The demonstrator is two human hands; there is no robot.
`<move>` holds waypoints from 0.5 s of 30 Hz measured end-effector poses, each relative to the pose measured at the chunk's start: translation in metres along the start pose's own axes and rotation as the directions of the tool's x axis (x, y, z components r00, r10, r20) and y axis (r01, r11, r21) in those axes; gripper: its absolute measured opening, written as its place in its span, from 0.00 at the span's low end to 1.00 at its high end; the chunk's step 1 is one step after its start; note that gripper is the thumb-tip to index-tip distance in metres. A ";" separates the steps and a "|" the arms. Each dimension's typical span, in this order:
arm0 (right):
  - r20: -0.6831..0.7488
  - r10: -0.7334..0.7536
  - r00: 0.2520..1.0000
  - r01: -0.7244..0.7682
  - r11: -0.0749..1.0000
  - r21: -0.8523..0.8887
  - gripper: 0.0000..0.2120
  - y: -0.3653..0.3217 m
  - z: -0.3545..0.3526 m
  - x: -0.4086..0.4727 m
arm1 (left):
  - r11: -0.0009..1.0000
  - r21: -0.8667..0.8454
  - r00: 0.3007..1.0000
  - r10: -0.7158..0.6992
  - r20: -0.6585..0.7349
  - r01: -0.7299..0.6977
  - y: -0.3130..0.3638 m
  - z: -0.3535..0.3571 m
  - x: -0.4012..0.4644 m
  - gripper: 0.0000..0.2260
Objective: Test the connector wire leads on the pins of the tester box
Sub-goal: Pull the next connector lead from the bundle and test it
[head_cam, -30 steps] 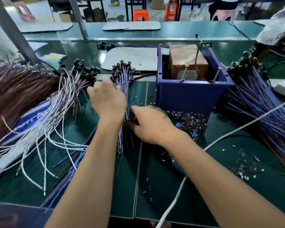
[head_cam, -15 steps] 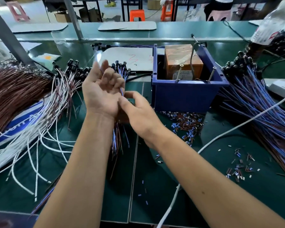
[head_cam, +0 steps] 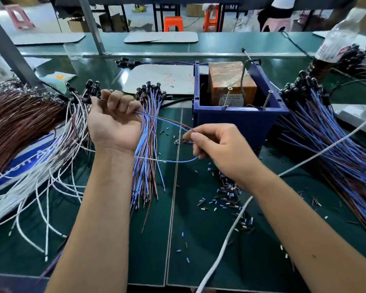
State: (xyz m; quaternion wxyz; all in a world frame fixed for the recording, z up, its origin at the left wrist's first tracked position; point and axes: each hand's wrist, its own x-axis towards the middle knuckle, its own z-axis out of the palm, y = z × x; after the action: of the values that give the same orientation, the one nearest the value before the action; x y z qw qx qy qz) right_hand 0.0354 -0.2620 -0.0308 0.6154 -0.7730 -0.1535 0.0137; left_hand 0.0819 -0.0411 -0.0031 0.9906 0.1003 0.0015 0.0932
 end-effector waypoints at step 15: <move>-0.012 -0.174 0.985 0.174 0.971 0.165 0.10 -0.031 0.019 0.004 | 0.969 -0.211 0.987 -0.106 0.121 0.130 -0.003 -0.005 -0.001 0.21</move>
State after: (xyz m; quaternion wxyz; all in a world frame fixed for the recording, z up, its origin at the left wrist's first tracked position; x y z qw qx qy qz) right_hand 0.0285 -0.2370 -0.0049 0.6761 -0.7027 -0.2198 -0.0265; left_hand 0.0809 -0.0435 -0.0087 0.9980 -0.0043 -0.0566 0.0280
